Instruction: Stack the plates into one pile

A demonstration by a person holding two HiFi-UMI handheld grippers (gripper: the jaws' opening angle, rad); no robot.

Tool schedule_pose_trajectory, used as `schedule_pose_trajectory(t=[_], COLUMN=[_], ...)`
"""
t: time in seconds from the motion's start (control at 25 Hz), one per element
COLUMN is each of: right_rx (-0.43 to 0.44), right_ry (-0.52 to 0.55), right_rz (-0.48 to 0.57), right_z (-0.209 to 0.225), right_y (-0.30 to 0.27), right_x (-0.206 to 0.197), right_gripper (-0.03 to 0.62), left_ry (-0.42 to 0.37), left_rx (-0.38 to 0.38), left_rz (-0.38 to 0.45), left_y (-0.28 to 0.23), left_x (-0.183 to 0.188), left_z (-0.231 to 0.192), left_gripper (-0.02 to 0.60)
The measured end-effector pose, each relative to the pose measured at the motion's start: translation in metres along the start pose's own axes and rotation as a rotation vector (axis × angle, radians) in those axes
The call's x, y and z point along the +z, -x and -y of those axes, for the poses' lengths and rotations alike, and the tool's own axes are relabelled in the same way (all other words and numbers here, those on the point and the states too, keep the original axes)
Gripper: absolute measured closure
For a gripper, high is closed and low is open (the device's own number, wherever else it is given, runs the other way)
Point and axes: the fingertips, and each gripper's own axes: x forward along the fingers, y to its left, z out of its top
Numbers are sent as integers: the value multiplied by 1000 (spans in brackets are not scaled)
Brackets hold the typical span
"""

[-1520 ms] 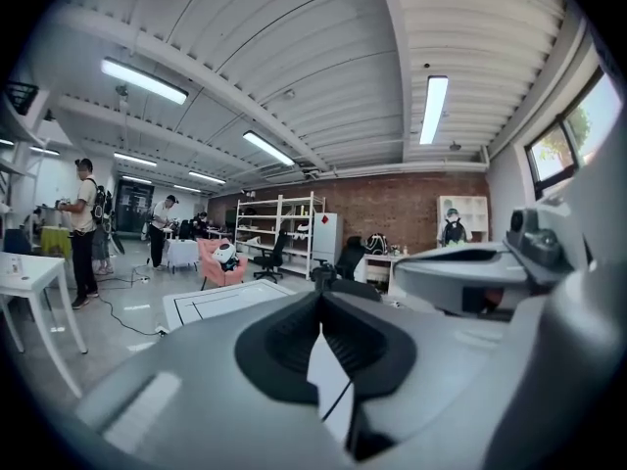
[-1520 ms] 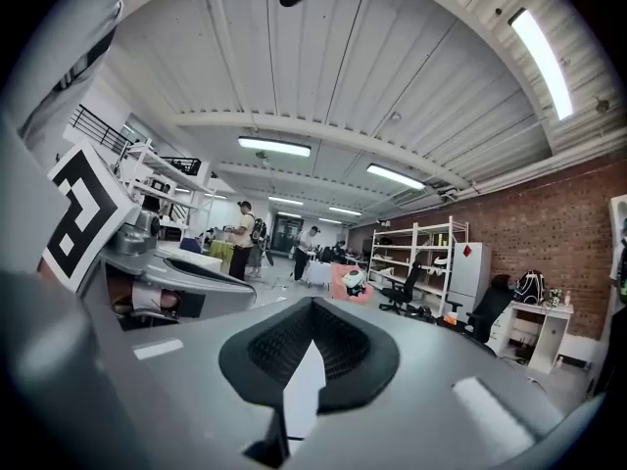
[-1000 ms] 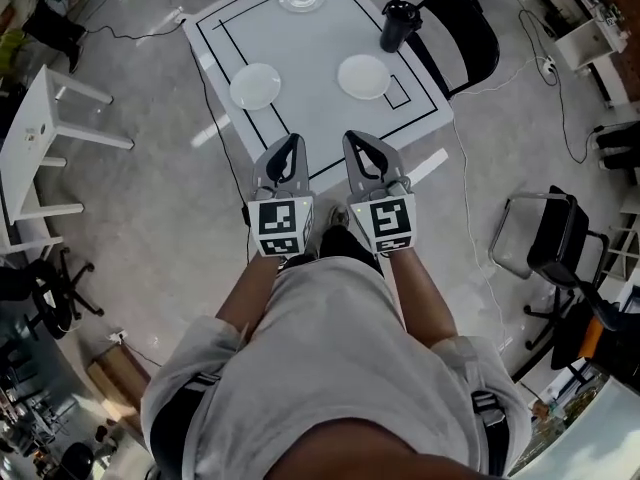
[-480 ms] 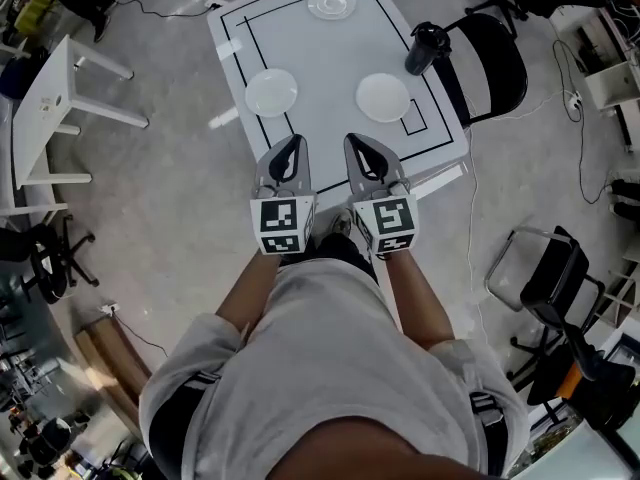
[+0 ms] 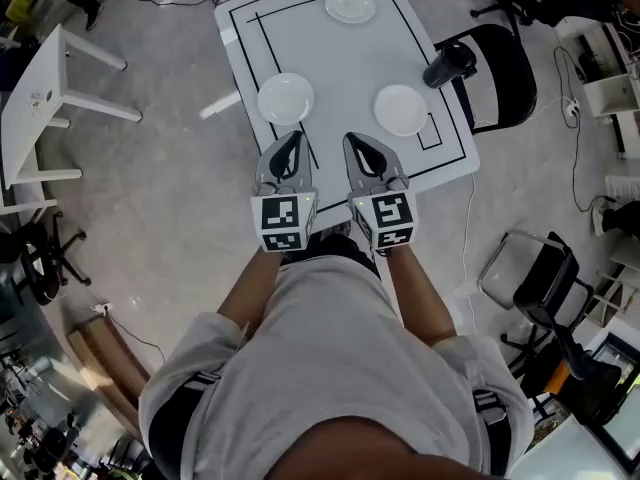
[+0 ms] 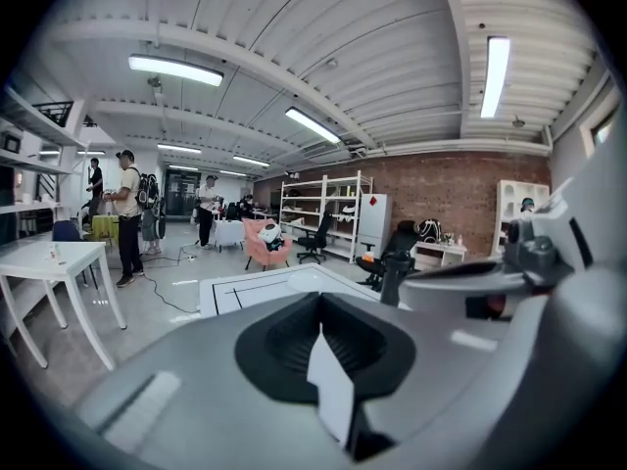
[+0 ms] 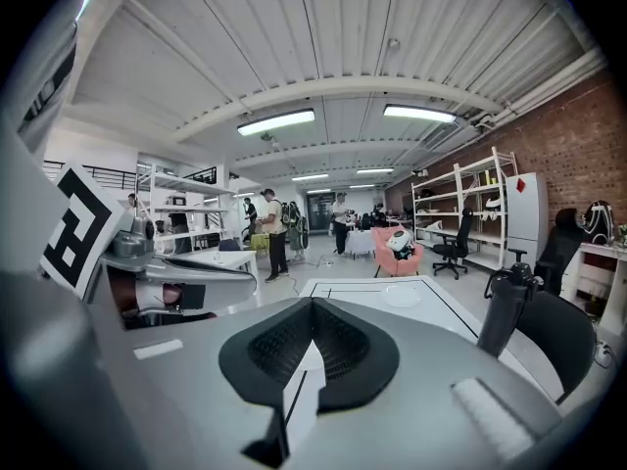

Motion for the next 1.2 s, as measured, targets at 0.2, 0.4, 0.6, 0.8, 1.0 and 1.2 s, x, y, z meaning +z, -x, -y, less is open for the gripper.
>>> schedule_pose_trajectory(t=[0.2, 0.4, 0.6, 0.8, 1.0, 1.2], right_rx=[-8, -21, -47, -37, 9, 80], right_ry=[25, 21, 0, -2, -8, -17], right_rz=[-47, -113, -171, -198, -232, -277], right_z=[-16, -24, -22, -16, -5, 5], right_y=[-36, -61, -67, -87, -111, -144], right_x=[2, -12, -29, -34, -48, -64], right_gripper=[594, 594, 594, 594, 594, 594], left_ry=[31, 40, 46, 50, 47, 67], left_rx=[-47, -97, -133, -152, -105, -45], left_rz=[-23, -43, -83, -114, -167, -230], left_y=[-15, -32, -47, -67, -91, -114], left_x=[-6, -18, -29, -36, -54, -70], left_z=[-29, -50, -49, -52, -65, -85], left_gripper=[580, 580, 580, 580, 580, 580])
